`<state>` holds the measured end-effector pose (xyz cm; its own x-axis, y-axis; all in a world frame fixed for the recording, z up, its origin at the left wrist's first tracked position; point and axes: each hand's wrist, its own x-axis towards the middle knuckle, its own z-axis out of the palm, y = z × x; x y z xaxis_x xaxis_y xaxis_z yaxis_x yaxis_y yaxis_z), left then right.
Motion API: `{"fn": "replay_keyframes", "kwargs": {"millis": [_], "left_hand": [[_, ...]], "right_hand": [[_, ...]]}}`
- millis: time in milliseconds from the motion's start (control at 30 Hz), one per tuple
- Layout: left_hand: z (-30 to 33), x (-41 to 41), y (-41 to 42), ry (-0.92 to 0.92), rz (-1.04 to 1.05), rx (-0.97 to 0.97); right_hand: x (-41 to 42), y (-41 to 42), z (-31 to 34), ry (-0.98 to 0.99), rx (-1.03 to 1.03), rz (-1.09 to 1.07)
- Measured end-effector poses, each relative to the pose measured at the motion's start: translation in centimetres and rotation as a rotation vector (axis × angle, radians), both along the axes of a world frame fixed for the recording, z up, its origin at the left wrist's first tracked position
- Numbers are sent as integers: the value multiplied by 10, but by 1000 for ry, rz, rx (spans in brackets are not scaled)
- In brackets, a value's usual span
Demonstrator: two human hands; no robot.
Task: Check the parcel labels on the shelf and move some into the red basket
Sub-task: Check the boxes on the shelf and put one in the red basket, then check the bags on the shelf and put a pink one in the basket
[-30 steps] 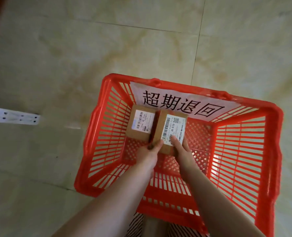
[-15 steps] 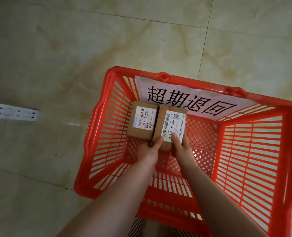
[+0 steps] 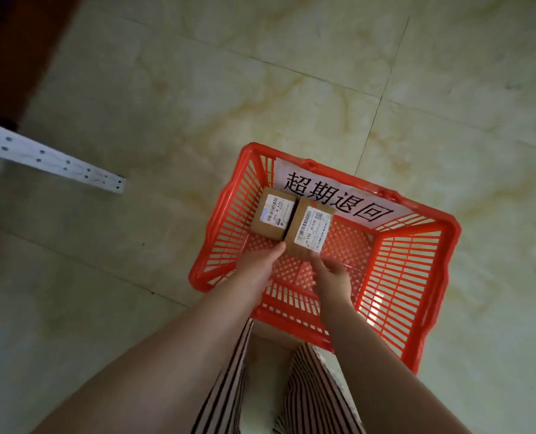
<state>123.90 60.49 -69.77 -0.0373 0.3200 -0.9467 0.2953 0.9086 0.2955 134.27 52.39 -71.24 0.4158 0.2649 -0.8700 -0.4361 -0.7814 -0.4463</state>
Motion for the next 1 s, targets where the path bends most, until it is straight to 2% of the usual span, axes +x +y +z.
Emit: {"fn": "replay_keyframes", "kwargs": {"millis": [200,400,500,767,1000], "left_hand": [[179,-51,-10,-178,275,121],[384,-144,-44,-258,605,353],[456,-196,-63,-282,751,445],[594,-373,-133,-329,1106,769],[662,-550,-212,-288,1278,999]], "right_hand": [[-29,12,177,277,253,4],[-96,25,364,369,426,197],[-142,32,435,407,495,324],[-335,20,592,561,673,714],[-541,-32,662,718,724,886]]}}
